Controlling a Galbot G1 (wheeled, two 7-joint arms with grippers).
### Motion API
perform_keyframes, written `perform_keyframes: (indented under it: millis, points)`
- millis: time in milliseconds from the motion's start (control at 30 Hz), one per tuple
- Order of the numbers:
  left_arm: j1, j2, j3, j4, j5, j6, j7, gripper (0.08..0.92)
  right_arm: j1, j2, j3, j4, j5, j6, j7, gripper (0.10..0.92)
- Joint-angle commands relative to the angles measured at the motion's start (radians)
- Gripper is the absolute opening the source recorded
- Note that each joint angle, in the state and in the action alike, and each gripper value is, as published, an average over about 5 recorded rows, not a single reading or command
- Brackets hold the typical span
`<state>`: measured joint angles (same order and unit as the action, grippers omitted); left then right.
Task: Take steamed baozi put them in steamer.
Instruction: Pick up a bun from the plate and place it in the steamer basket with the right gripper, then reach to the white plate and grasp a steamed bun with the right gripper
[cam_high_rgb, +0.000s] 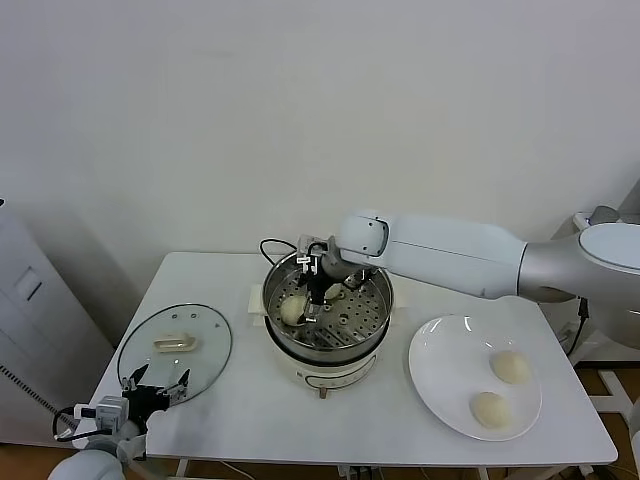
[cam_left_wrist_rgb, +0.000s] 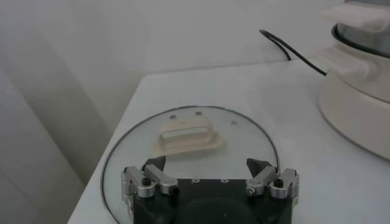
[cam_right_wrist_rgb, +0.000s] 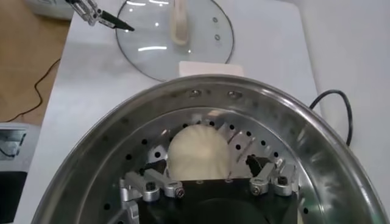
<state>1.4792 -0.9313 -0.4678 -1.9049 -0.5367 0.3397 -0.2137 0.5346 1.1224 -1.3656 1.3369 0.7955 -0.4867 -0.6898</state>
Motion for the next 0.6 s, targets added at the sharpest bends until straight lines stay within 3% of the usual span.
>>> perform_keyframes:
  millis: [33,367,600]
  points:
    - [0.005,0.001,-0.007,-0.011,0.0,0.002,-0.001,0.823,0.133,-0.178,-0.027,0.081,-0.086,0.079,-0.183,0.822]
    - [0.016,-0.003,-0.016,-0.023,0.0,0.001,-0.002,0.823,0.439,-0.478,-0.252,0.241,-0.152,0.219,-0.425,0.823]
    - [0.023,-0.004,-0.02,-0.028,0.0,-0.001,-0.002,0.823,0.42,-0.654,-0.337,0.293,-0.302,0.284,-0.458,0.823]
